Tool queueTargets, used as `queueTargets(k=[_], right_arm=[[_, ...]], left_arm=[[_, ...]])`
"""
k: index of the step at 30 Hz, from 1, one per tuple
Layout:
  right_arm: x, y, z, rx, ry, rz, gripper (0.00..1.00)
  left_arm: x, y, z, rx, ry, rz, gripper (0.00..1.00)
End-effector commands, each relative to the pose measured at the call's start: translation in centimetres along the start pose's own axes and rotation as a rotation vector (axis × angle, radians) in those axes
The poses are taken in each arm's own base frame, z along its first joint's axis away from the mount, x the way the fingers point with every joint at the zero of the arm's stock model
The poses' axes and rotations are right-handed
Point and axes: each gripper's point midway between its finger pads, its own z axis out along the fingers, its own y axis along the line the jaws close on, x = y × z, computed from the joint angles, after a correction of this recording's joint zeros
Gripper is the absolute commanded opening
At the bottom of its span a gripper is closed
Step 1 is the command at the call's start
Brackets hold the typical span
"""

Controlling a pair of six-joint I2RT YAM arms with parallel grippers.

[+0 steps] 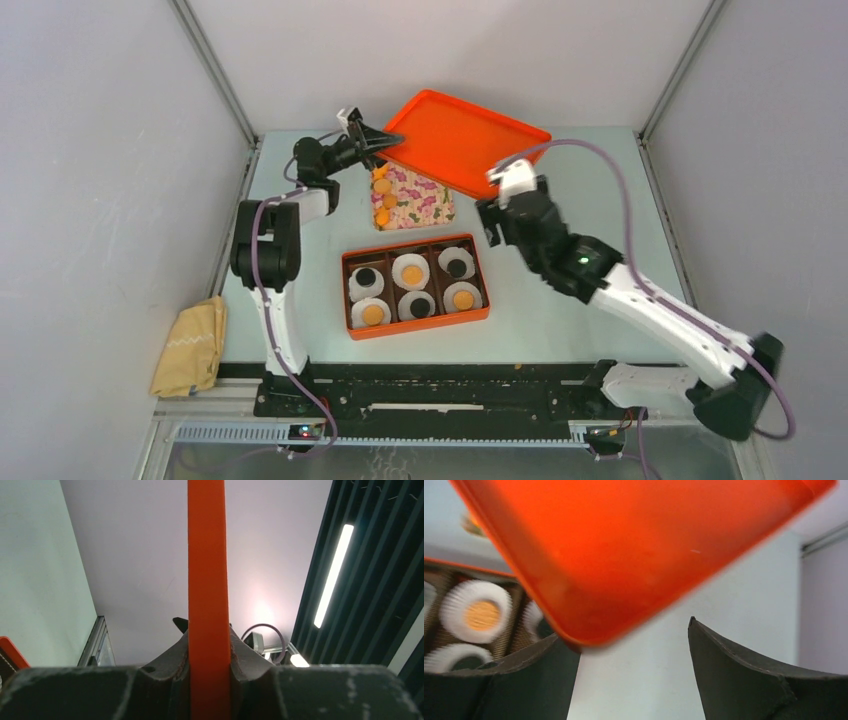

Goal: Pack the cookies

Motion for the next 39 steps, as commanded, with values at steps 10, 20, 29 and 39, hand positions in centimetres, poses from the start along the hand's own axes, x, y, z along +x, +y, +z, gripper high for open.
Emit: queueTargets(k=[10, 20, 29, 39], right_arm=[[0.3, -2.5, -0.8, 0.536, 0.081, -0.681, 0.85], [0.3, 0.5, -1.2, 0.565, -0.001, -0.887, 0.85], [-0.1, 1.6, -0.5, 0.588, -0.049, -0.92, 0.84], [-1.0, 0.8, 1.6, 0.647, -0.068, -0.885, 0.81]], left_arm=[[-1.6, -3.7, 0.6, 0.014, 0.036, 0.083, 0.0], [-3.1, -0.9, 0.3, -0.125, -0.002, 0.107, 0.0], [-2.4, 0.1, -0.2, -0.156, 0.001, 0.12, 0.0], [-0.1, 0.5, 0.0, -0.216, 0.015, 0.168, 0.0]])
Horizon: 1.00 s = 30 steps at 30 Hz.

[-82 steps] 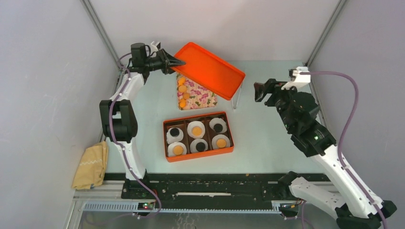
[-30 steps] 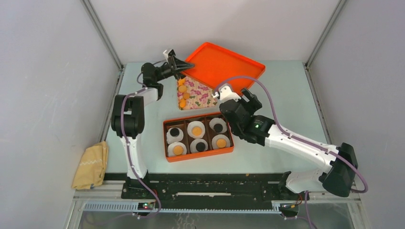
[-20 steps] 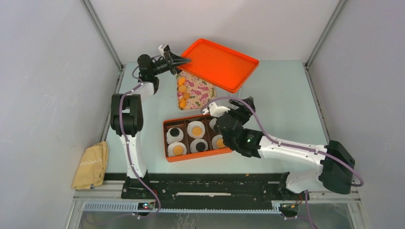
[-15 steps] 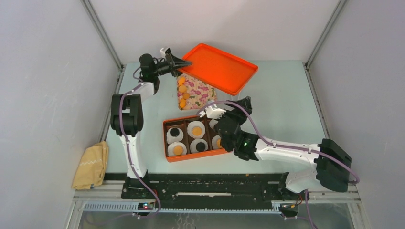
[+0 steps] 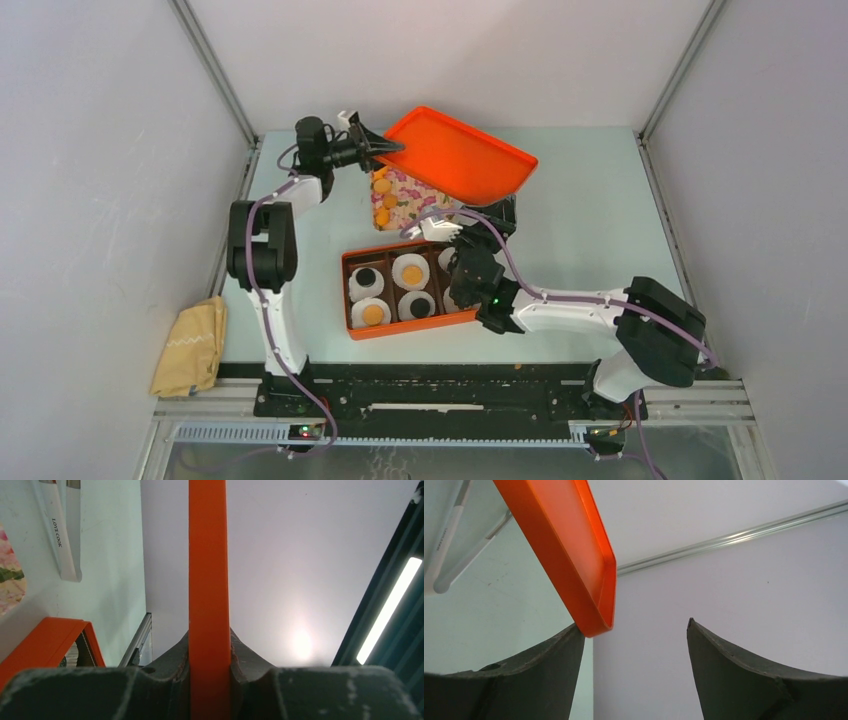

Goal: Pack the cookies

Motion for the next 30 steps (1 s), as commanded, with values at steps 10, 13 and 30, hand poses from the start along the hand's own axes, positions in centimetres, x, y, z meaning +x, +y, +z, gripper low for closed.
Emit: queueTargets(k=[10, 13, 30], right_arm=[[-0.4, -0.4, 2.3, -0.025, 0.036, 0.236, 0.38], [-0.5, 0.1, 2.6, -0.03, 0.041, 0.25, 0.28], [-1.2, -1.3, 3.1, -0.232, 0.027, 0.485, 0.0]], left_arm=[[4.4, -5.2, -0.2, 0.007, 0.038, 0.202, 0.0], [4.5, -4.8, -0.3, -0.007, 0.039, 0.201, 0.0], [3.6, -12.6, 0.2, 0.071, 0.012, 0.393, 0.57]])
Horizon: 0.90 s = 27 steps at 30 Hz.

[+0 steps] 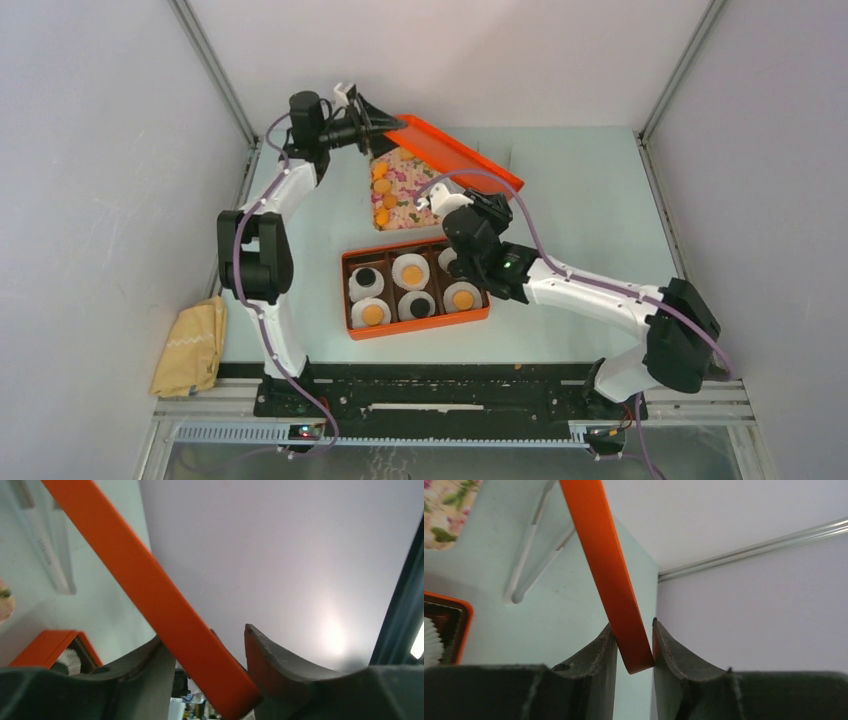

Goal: Pack the cookies

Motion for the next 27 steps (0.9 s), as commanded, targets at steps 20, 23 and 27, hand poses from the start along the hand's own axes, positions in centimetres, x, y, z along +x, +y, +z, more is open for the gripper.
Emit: queueTargets(k=[20, 23, 27], right_arm=[[0.0, -7.3, 1.3, -0.434, -0.059, 0.914, 0.0], [0.6, -8.4, 1.8, -0.487, -0.06, 1.034, 0.0], [1.0, -9.6, 2.3, -0.585, -0.056, 1.229, 0.0]], left_arm=[[-1.8, -3.7, -1.5, -0.059, -0.161, 0.269, 0.66], [-1.4, -2.1, -1.3, -0.085, -0.16, 0.266, 0.65], [-0.6, -0.5, -0.7, -0.12, -0.163, 0.301, 0.64]])
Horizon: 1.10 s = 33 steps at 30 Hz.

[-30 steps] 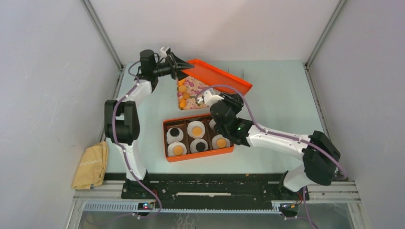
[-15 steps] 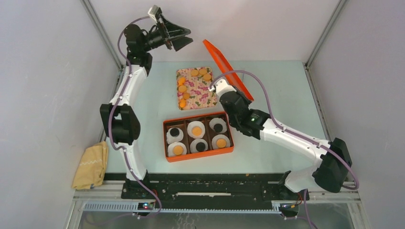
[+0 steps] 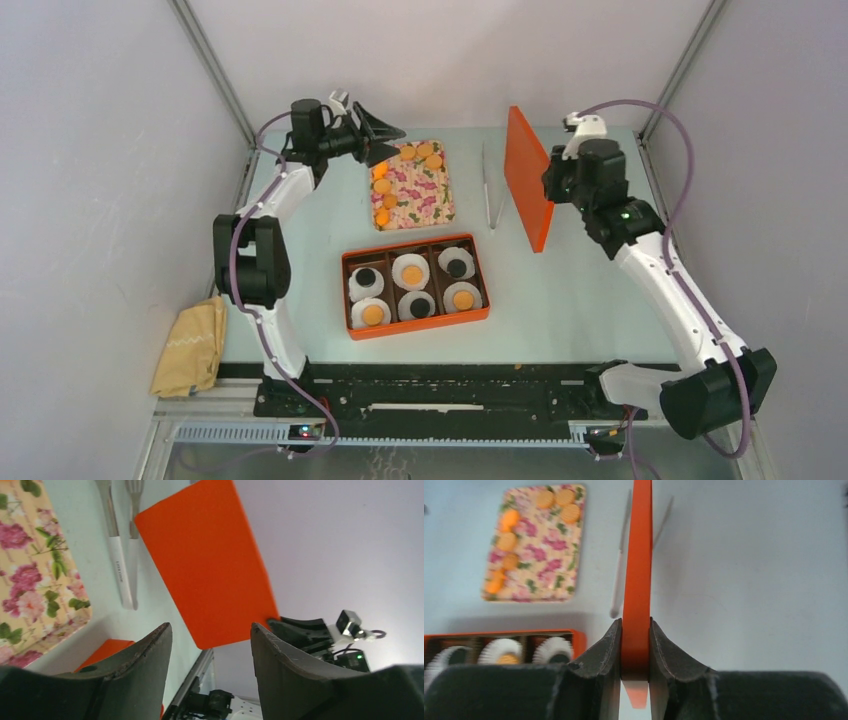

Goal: Pack the cookies

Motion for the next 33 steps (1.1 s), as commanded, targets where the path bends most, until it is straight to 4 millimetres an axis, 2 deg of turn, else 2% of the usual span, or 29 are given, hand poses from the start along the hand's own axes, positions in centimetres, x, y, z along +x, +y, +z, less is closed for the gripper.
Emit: queueTargets(k=[1, 6, 10, 15, 17, 23, 25, 28, 33], right_arm=[[-4.2, 2.8, -1.7, -0.275, -0.078, 0.292, 0.0], [-3.7, 2.0, -1.0, -0.391, -0.032, 0.487, 0.0], [-3.2, 0.8, 0.1, -0.382, -0.013, 0.613, 0.0], [-3.3, -1.6, 1.4, -0.304, -0.044, 0.678, 0.0], [-3.5, -3.4, 1.9, -0.264, -0.068, 0.707, 0.0], [-4.0, -7.3, 3.0, -0.264, -0.111, 0.843, 0.0], [-4.1, -8.0, 3.1, -0.273, -0.113, 0.872, 0.0], [-5.3, -8.3, 2.6, -0.333, -0.142, 0.898, 0.0], [-6.8, -7.5, 1.7, -0.456, -0.149, 0.958, 0.0]], left_arm=[[1.2, -2.1, -0.6, 0.004, -0.031, 0.179, 0.63], [2.7, -0.9, 0.4, -0.011, 0.001, 0.198, 0.63], [3.4, -0.4, 0.8, -0.017, 0.015, 0.204, 0.62], [4.1, -0.2, 1.6, -0.019, 0.027, 0.227, 0.62], [4.4, -0.1, 2.0, -0.017, 0.035, 0.242, 0.62], [4.7, 2.1, 3.3, -0.031, 0.057, 0.227, 0.62], [4.8, 2.8, 3.8, -0.028, 0.062, 0.219, 0.62], [4.8, 3.0, 4.5, 0.006, 0.069, 0.208, 0.62], [5.4, 2.5, 6.2, 0.105, 0.089, 0.166, 0.63]])
